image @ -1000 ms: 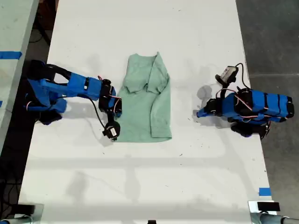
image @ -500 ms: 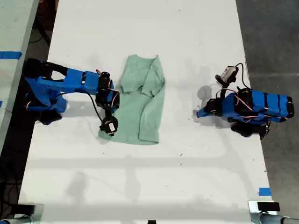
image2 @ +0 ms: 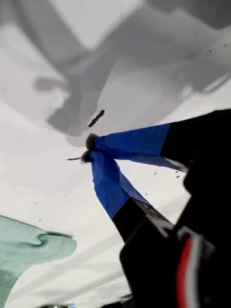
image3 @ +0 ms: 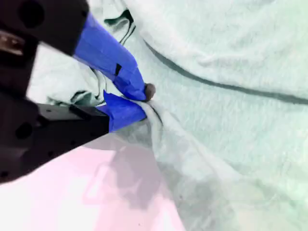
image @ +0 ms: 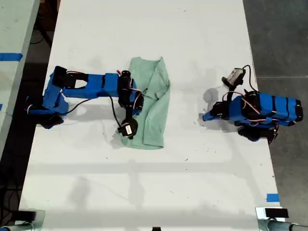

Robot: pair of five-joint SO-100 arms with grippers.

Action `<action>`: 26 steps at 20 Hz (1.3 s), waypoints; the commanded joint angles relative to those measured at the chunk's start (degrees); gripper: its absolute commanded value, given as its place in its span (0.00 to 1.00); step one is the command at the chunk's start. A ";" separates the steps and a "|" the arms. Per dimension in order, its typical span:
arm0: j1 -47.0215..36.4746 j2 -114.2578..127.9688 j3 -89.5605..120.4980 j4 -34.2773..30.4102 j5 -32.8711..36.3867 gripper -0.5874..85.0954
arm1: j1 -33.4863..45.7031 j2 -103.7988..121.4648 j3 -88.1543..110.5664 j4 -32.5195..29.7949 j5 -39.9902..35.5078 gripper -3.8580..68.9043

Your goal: Fold t shirt

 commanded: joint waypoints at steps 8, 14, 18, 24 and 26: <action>-1.58 -2.72 -4.39 -8.17 3.16 0.09 | 0.26 0.88 2.90 0.09 -0.79 0.04; -2.46 -2.37 -4.39 -8.96 7.29 0.29 | 0.26 0.88 2.90 0.00 -0.97 0.04; -3.16 11.34 -2.99 -4.39 7.21 0.24 | 0.35 0.88 2.90 0.00 -0.97 0.04; -5.54 50.36 19.69 -3.25 5.89 0.01 | 0.18 0.88 2.90 0.00 -0.88 0.04; -5.54 72.60 43.86 -14.41 6.24 0.01 | 0.18 0.88 2.90 0.00 -0.88 0.04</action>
